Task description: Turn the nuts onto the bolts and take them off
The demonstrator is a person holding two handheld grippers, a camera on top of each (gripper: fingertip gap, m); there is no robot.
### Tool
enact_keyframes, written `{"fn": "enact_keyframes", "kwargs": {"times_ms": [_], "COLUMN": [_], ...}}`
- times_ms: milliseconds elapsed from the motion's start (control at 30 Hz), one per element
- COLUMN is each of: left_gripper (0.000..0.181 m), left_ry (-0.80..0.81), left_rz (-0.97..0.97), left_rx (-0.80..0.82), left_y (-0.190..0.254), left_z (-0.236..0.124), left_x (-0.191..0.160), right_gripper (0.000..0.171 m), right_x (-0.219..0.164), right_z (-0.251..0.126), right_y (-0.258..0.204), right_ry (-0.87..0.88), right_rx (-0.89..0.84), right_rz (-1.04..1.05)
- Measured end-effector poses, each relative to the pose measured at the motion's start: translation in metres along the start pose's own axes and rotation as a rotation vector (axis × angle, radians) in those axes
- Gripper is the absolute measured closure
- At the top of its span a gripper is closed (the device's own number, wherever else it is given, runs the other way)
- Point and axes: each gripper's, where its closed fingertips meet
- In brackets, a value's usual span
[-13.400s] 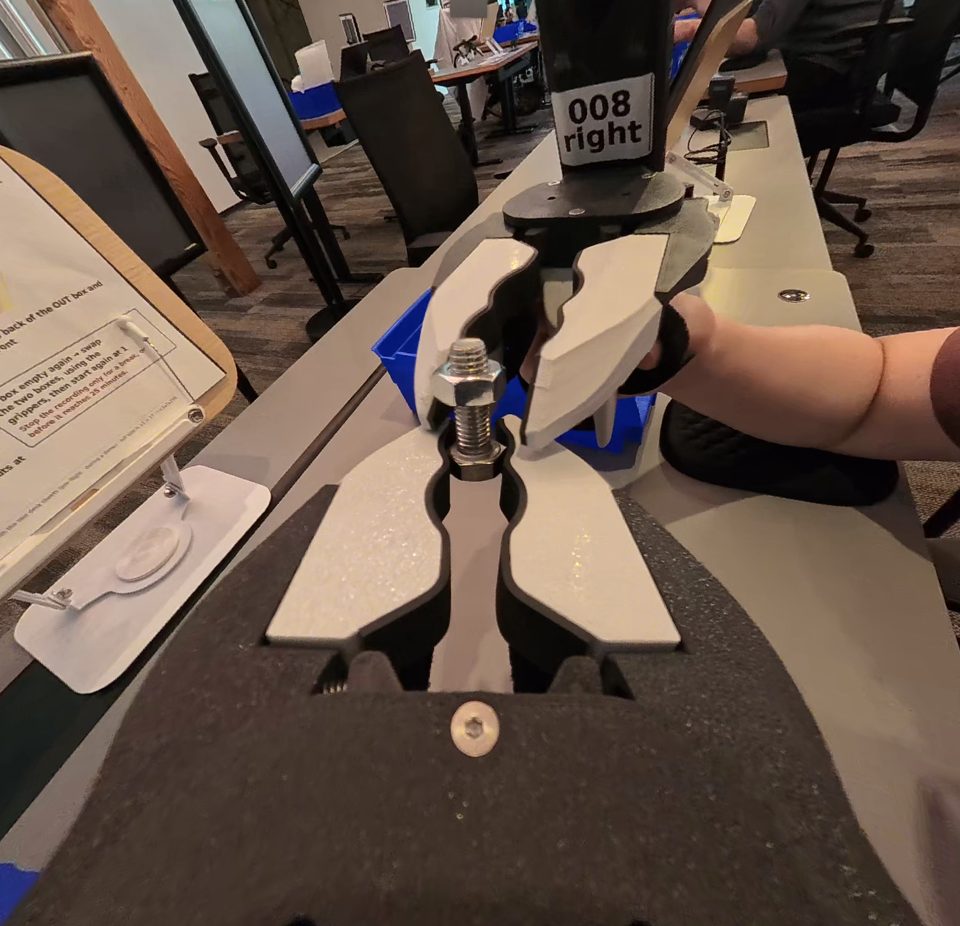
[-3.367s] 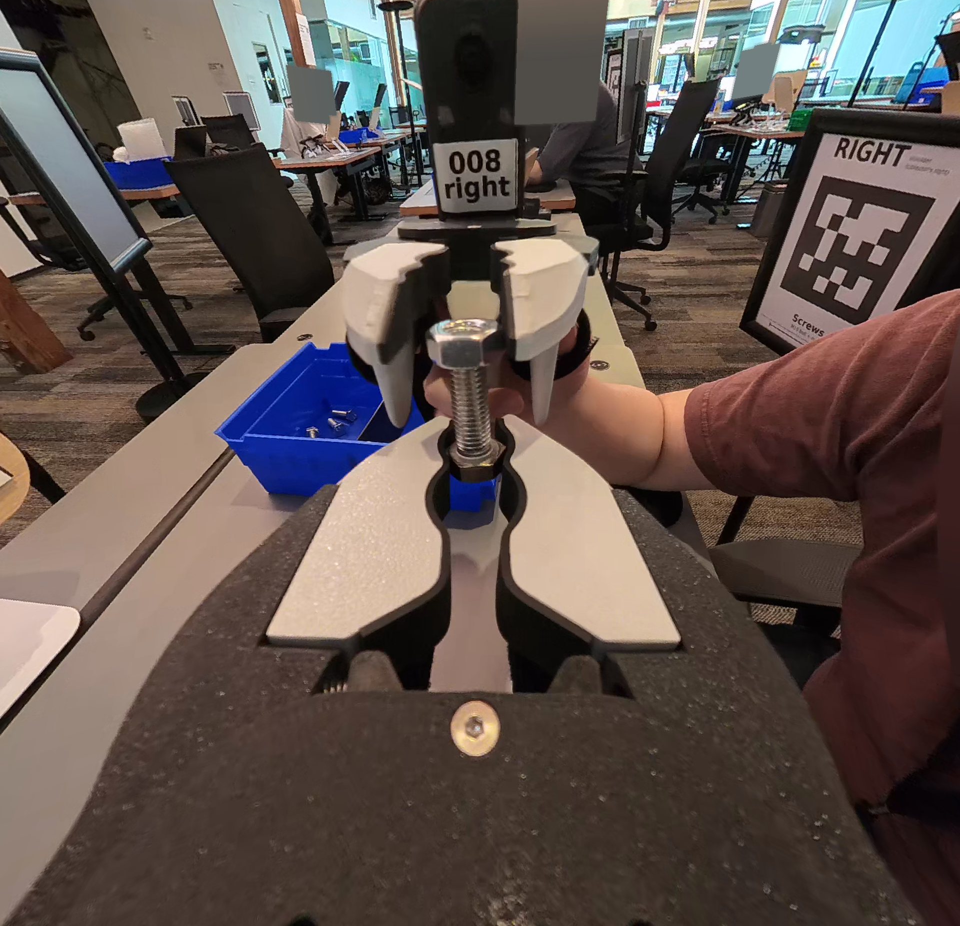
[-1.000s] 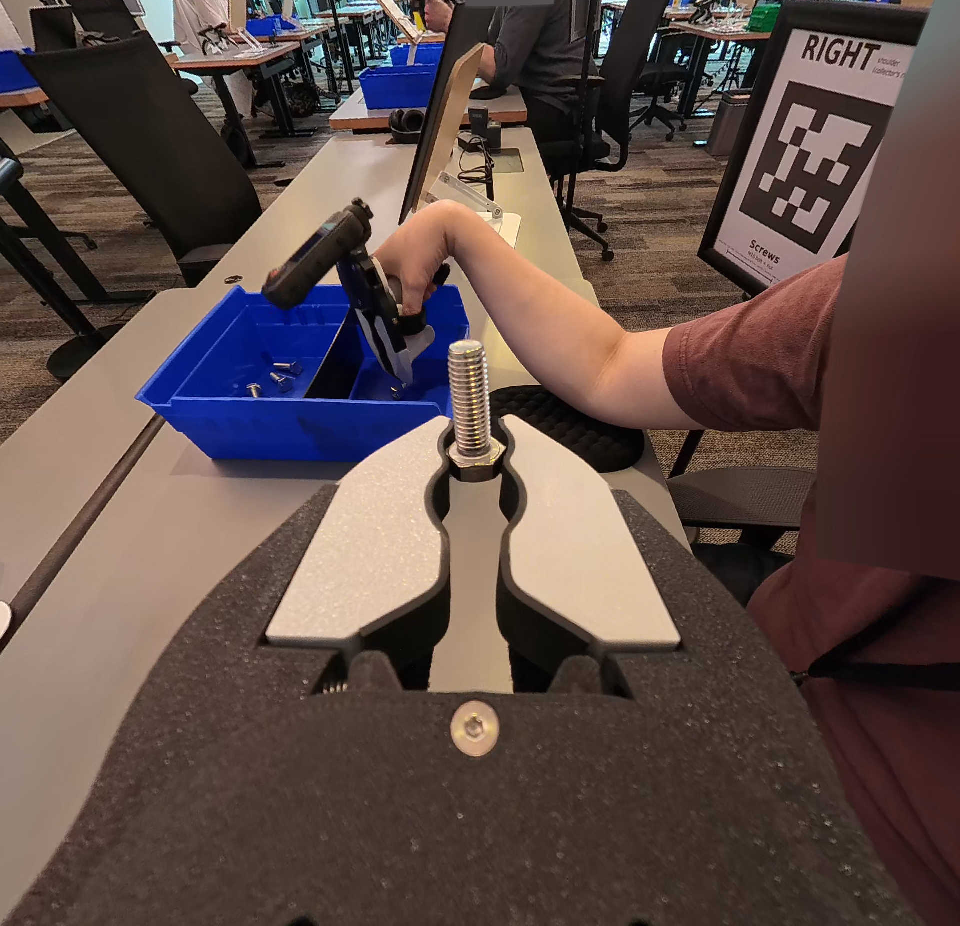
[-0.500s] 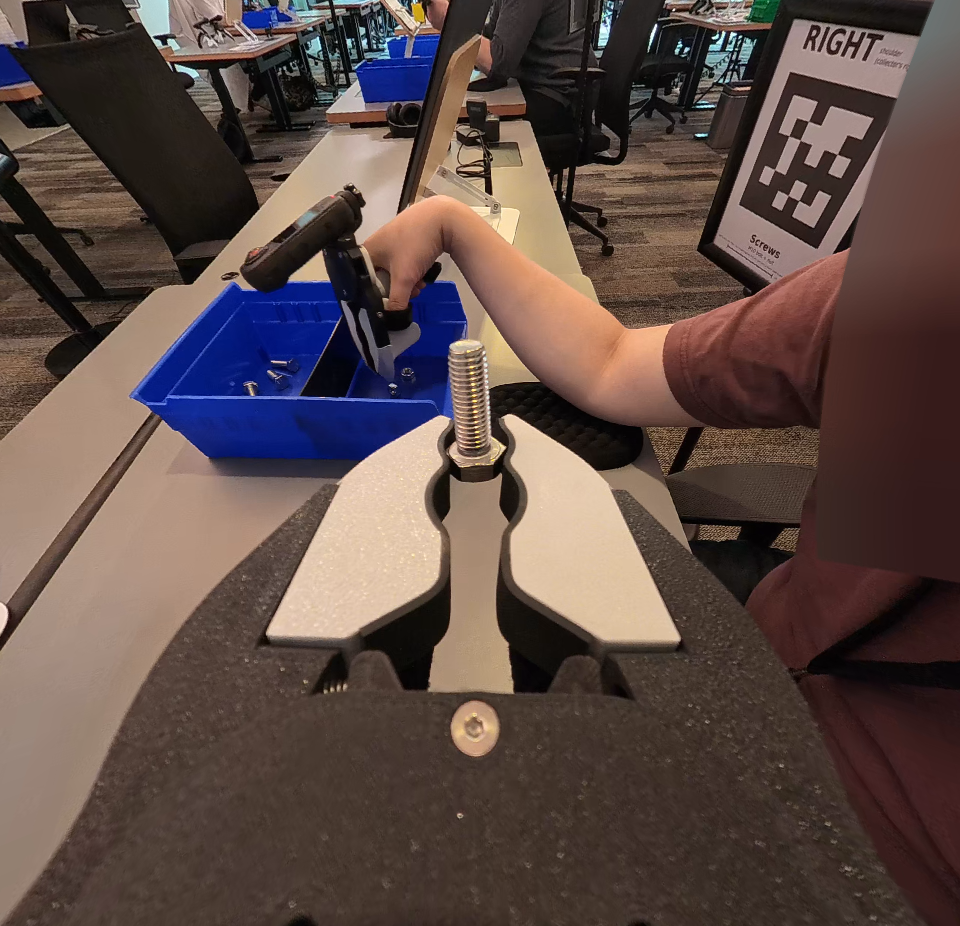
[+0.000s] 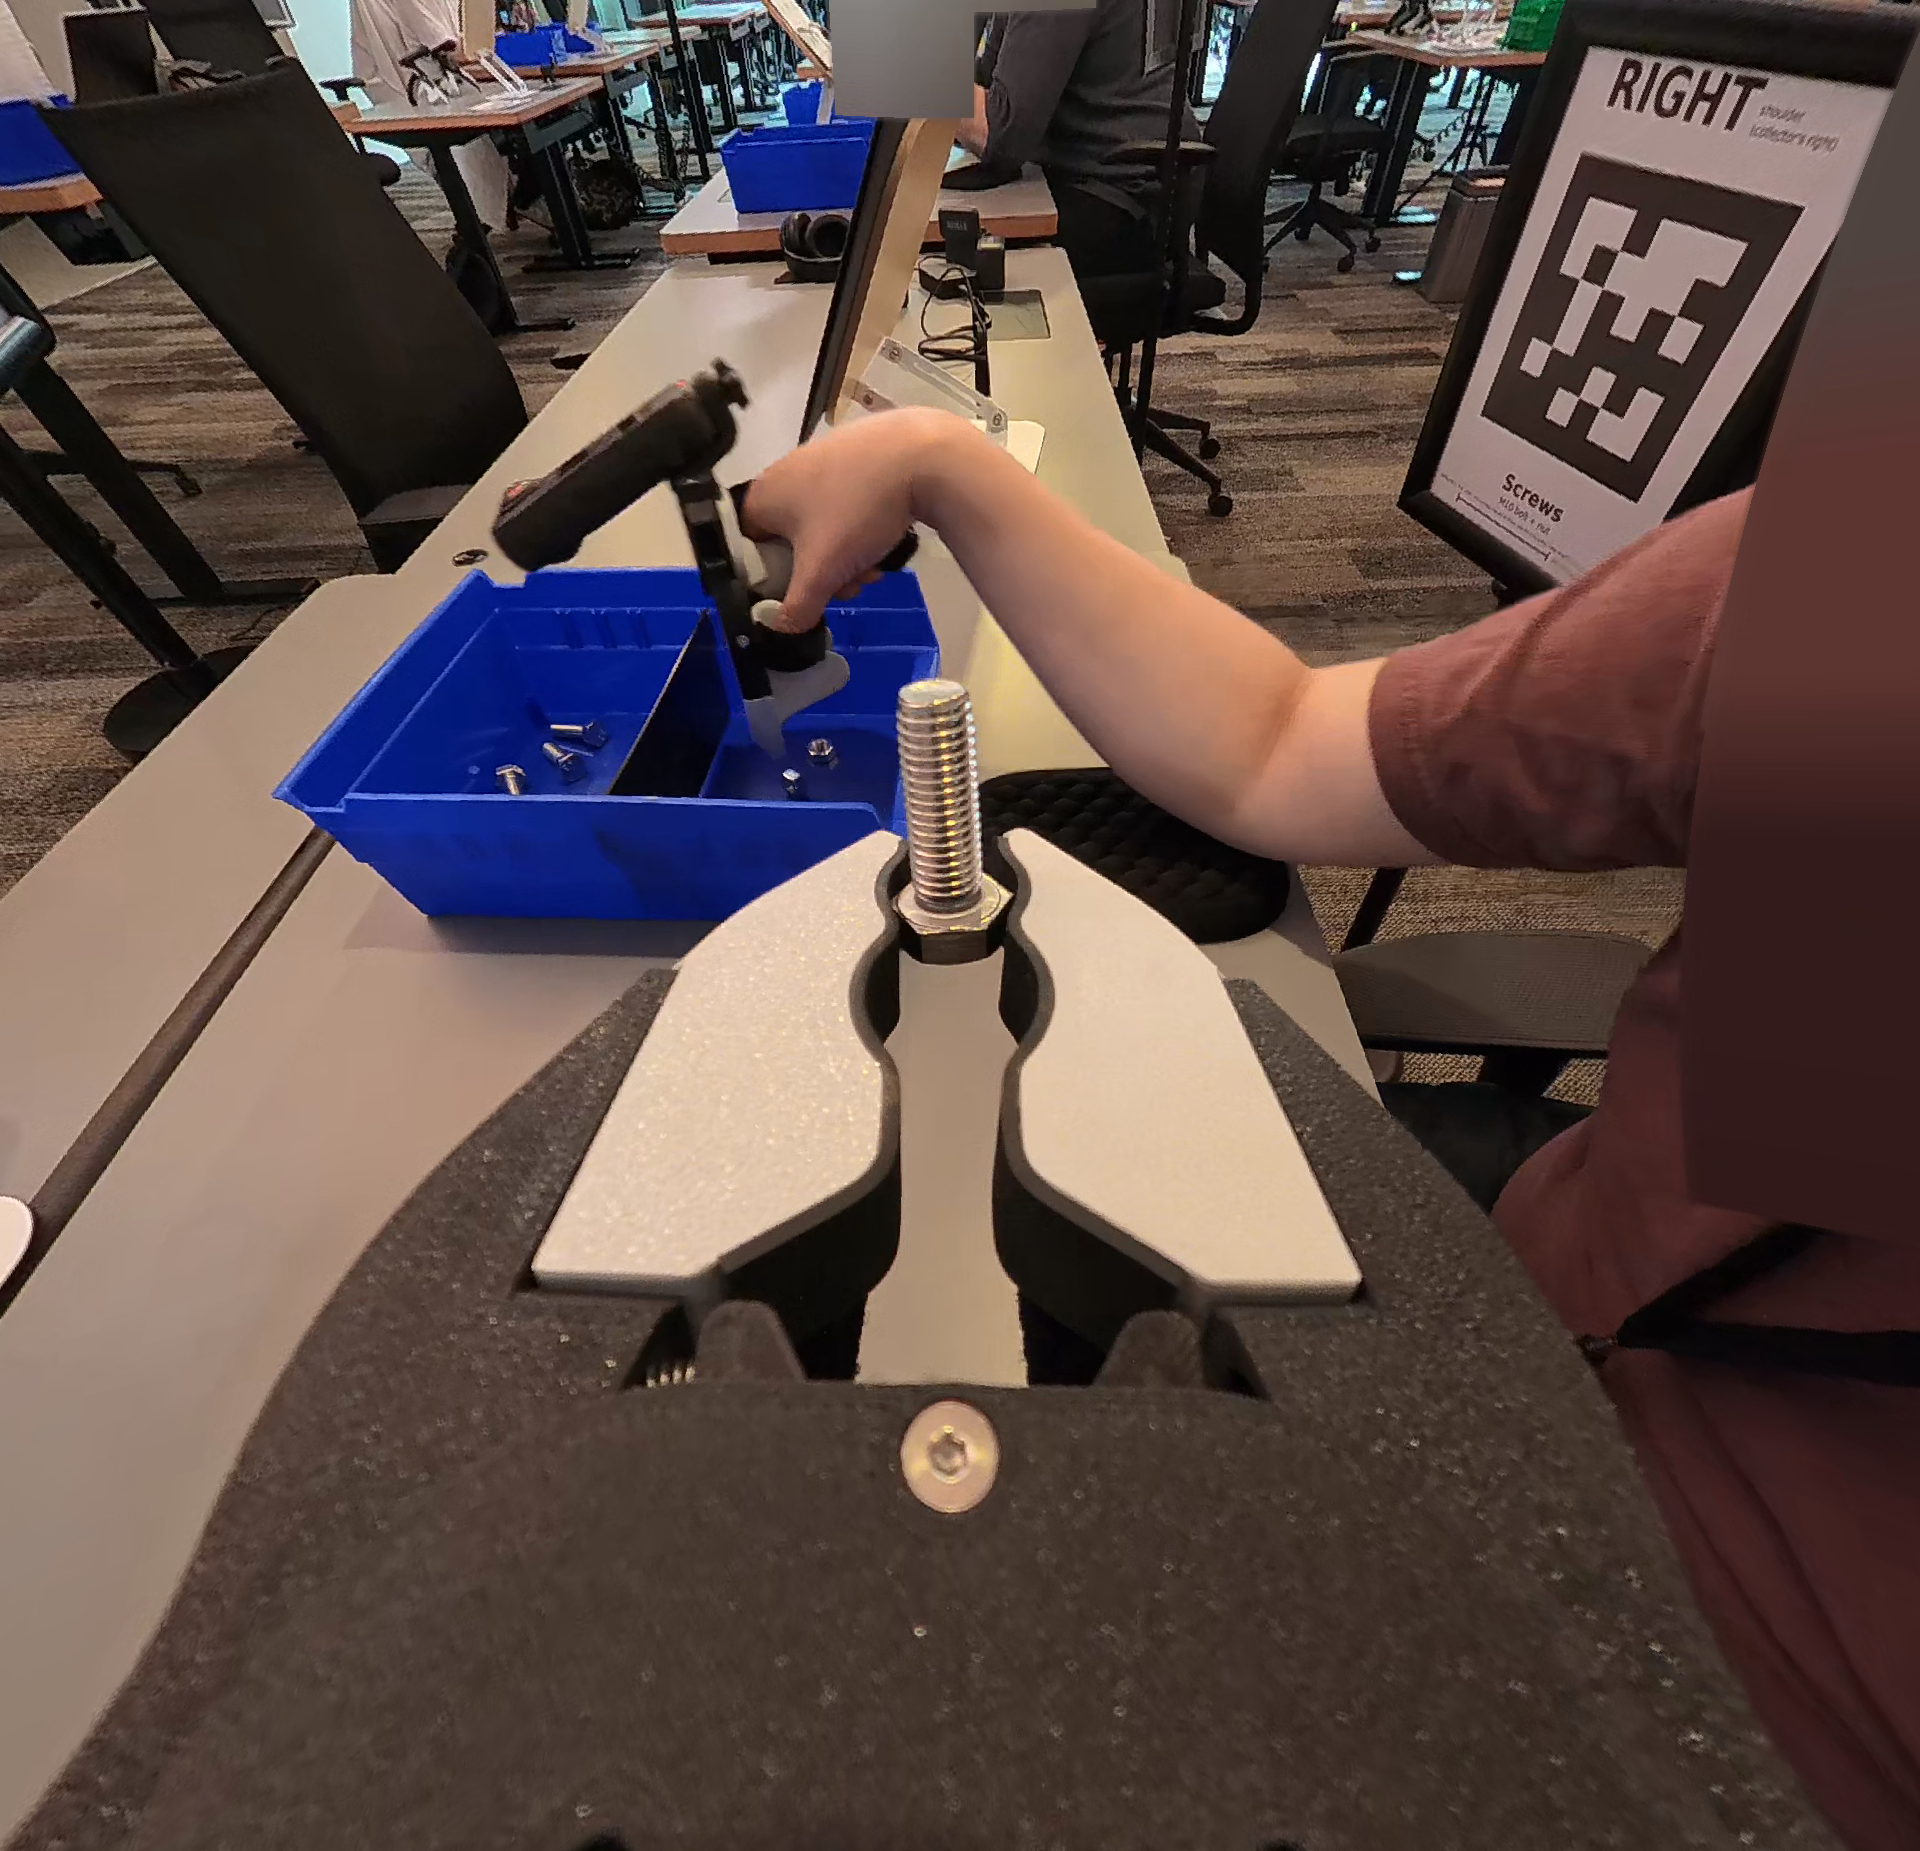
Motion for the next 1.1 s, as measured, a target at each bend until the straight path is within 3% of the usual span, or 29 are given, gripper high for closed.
{"fn": "enact_keyframes", "kwargs": {"times_ms": [233,367,767,933,1100], "left_gripper": [0.167,0.167,0.168,0.168,0.167], "left_ry": [0.033,0.039,0.085,0.104,0.113], "left_rz": [-0.029,-0.032,-0.008,0.009,0.014], "left_rx": [0.006,0.008,-0.049,-0.064,-0.073], "left_y": [0.0,0.006,0.026,0.031,0.034], "left_z": [0.0,-0.002,-0.016,-0.022,-0.026], "left_x": [0.009,0.014,0.036,0.044,0.049], "right_gripper": [0.153,0.149,0.148,0.168,0.169], "right_x": [0.018,0.012,-0.009,-0.011,-0.007], "right_z": [-0.003,-0.002,0.014,0.018,0.013], "right_y": [0.012,0.007,0.006,0.003,-0.003], "right_ry": [0.413,0.5,0.419,0.392,0.433], "right_rx": [-0.087,-0.12,-0.186,-0.14,-0.079], "right_rz": [0.196,0.289,0.424,0.432,0.442]}}
Point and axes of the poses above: each gripper's, where its closed fingertips meet, z out along the fingers, x out of its top, y = z × x across the jaws, and after that the axes turned 14 degrees about y, right-handed
